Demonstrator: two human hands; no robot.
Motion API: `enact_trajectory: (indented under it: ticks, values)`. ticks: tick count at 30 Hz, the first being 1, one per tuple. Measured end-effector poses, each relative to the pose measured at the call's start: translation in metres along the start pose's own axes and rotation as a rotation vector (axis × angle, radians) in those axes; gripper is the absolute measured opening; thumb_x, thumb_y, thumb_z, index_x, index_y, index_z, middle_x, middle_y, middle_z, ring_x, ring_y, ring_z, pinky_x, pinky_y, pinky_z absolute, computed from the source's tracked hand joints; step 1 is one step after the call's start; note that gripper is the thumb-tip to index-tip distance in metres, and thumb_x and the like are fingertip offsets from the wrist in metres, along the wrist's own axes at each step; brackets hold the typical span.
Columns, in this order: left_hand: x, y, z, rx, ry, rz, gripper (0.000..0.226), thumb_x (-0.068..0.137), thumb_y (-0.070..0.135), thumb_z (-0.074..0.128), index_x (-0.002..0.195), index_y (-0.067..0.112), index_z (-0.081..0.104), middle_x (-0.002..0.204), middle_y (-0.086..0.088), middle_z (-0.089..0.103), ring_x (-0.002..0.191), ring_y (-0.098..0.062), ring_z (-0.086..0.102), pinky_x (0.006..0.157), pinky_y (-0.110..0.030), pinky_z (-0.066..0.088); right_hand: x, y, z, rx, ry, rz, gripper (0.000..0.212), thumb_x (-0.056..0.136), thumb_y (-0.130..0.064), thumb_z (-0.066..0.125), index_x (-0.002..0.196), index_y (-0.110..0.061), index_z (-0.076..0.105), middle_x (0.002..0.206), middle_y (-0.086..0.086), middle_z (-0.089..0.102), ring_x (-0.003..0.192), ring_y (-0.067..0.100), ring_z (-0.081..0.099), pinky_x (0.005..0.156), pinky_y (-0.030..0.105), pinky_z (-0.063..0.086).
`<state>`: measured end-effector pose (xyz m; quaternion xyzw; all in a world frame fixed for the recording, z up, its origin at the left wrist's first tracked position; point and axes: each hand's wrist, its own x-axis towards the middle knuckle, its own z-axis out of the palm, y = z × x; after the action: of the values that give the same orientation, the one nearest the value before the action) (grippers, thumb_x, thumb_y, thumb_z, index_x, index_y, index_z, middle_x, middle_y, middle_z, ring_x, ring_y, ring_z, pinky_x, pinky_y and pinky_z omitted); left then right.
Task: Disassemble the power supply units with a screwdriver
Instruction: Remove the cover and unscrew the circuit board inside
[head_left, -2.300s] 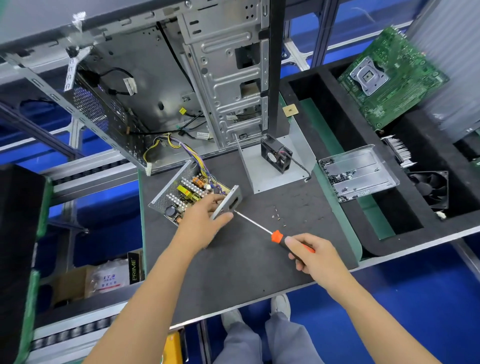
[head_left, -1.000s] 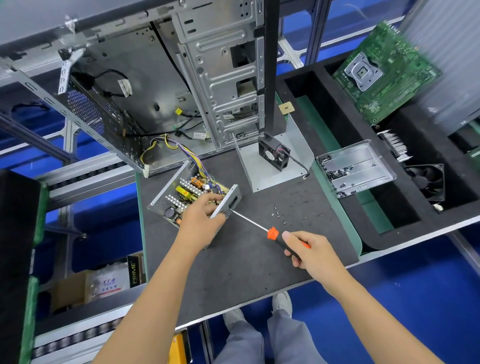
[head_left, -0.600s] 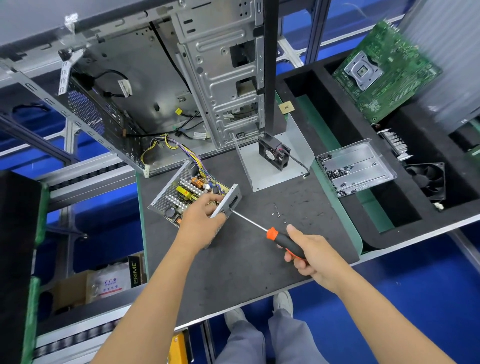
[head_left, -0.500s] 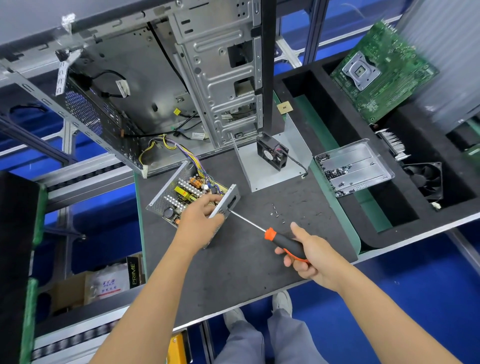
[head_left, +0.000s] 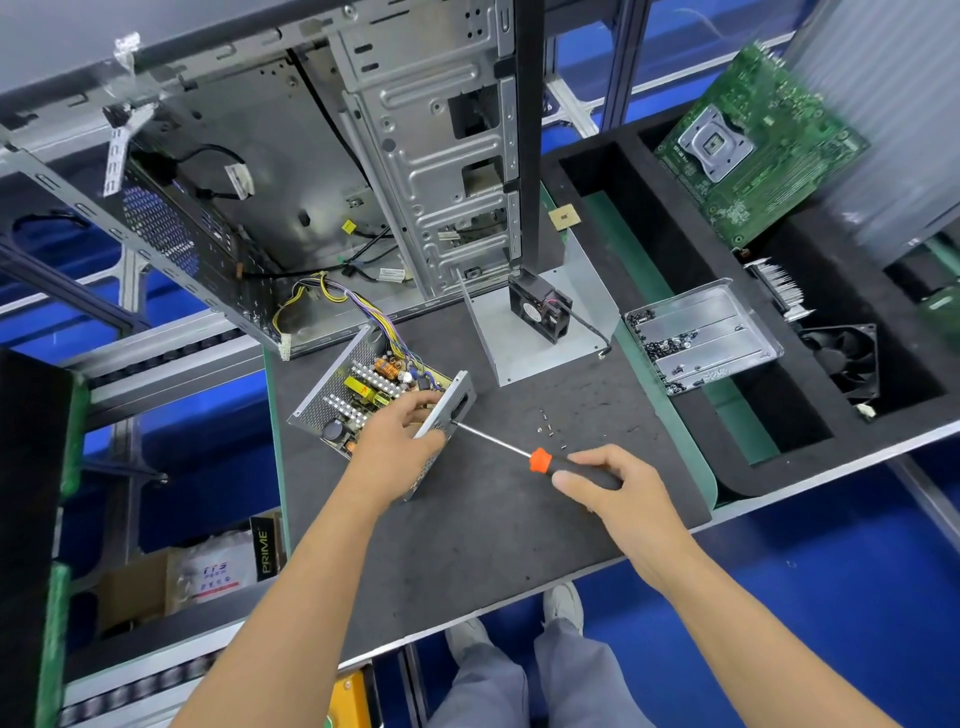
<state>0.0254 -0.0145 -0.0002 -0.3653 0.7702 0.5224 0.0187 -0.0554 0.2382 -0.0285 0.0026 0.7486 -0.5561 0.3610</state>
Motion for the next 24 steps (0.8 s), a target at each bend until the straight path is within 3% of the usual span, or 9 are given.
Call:
enact_trajectory:
  ticks: [3,5,8,11,13,15,17,20,24]
  values:
    - [0.0,0.0,0.0,0.015,0.002,0.025,0.05,0.08,0.015,0.068,0.095,0.062,0.064,0.096,0.03,0.066,0.097,-0.007,0.065,0.079,-0.027,0.052,0.001,-0.007,0.005,0.139,-0.151,0.296,0.055,0.088,-0.071,0.042,0.101,-0.023,0.066,0.084,0.014,0.073,0.048,0.018,0.054,0.042,0.023,0.041]
    - [0.0,-0.001,0.0,0.013,0.009,0.023,0.049,0.081,0.014,0.068,0.094,0.061,0.065,0.096,0.026,0.067,0.096,-0.009,0.065,0.082,-0.029,0.053,0.003,-0.01,0.004,0.002,-0.194,0.392,0.057,0.098,-0.063,0.029,0.104,-0.018,0.064,0.075,0.015,0.073,0.04,0.016,0.044,0.038,0.019,0.032]
    - [0.0,-0.002,0.0,0.011,0.018,0.02,0.048,0.083,0.01,0.068,0.097,0.056,0.065,0.093,0.025,0.068,0.089,0.0,0.065,0.075,-0.023,0.048,0.004,-0.006,0.0,-0.066,-0.121,0.281,0.036,0.099,-0.046,0.046,0.096,-0.016,0.064,0.069,0.008,0.07,0.043,0.016,0.046,0.044,0.024,0.039]
    - [-0.001,-0.001,0.0,-0.002,0.017,0.011,0.047,0.085,0.009,0.068,0.1,0.053,0.065,0.098,0.019,0.068,0.091,-0.002,0.066,0.07,-0.017,0.045,0.001,0.0,-0.006,0.175,-0.047,0.142,0.021,0.086,-0.034,0.073,0.097,-0.016,0.068,0.08,0.004,0.069,0.059,0.016,0.058,0.062,0.028,0.05]
    - [-0.001,-0.001,-0.001,0.004,0.014,0.007,0.046,0.086,0.01,0.068,0.101,0.053,0.064,0.1,0.018,0.068,0.09,-0.001,0.064,0.066,-0.012,0.043,-0.001,-0.002,-0.005,0.343,-0.041,0.124,0.029,0.081,-0.027,0.079,0.103,-0.013,0.067,0.086,0.007,0.067,0.068,0.019,0.063,0.067,0.028,0.053]
    - [-0.002,0.0,-0.001,-0.004,0.006,0.002,0.045,0.087,0.009,0.067,0.104,0.051,0.064,0.101,0.017,0.068,0.088,-0.001,0.065,0.064,-0.012,0.044,-0.001,-0.008,-0.001,0.363,-0.062,0.196,0.035,0.09,-0.044,0.066,0.106,-0.014,0.065,0.087,0.014,0.069,0.063,0.021,0.064,0.057,0.027,0.052]
    - [-0.002,0.0,-0.001,-0.011,0.0,-0.005,0.044,0.087,0.009,0.067,0.106,0.049,0.065,0.101,0.017,0.068,0.089,-0.003,0.066,0.065,-0.014,0.045,-0.001,-0.014,-0.001,0.25,-0.095,0.34,0.054,0.097,-0.064,0.038,0.107,-0.018,0.064,0.079,0.018,0.069,0.048,0.019,0.055,0.041,0.026,0.041]
    - [-0.002,0.001,-0.002,-0.003,0.003,0.0,0.045,0.087,0.009,0.067,0.103,0.051,0.063,0.096,0.021,0.067,0.082,0.003,0.064,0.059,-0.007,0.043,0.0,-0.014,-0.007,0.173,-0.142,0.368,0.044,0.103,-0.05,0.04,0.113,-0.015,0.065,0.071,0.014,0.068,0.043,0.016,0.048,0.039,0.023,0.036]
    - [-0.003,0.001,-0.002,-0.012,0.003,0.003,0.045,0.088,0.008,0.067,0.103,0.05,0.064,0.098,0.018,0.067,0.082,0.003,0.065,0.058,-0.007,0.044,-0.001,-0.005,-0.01,0.382,-0.104,0.19,0.023,0.092,-0.012,0.067,0.115,-0.007,0.062,0.1,0.015,0.068,0.081,0.025,0.072,0.076,0.03,0.057]
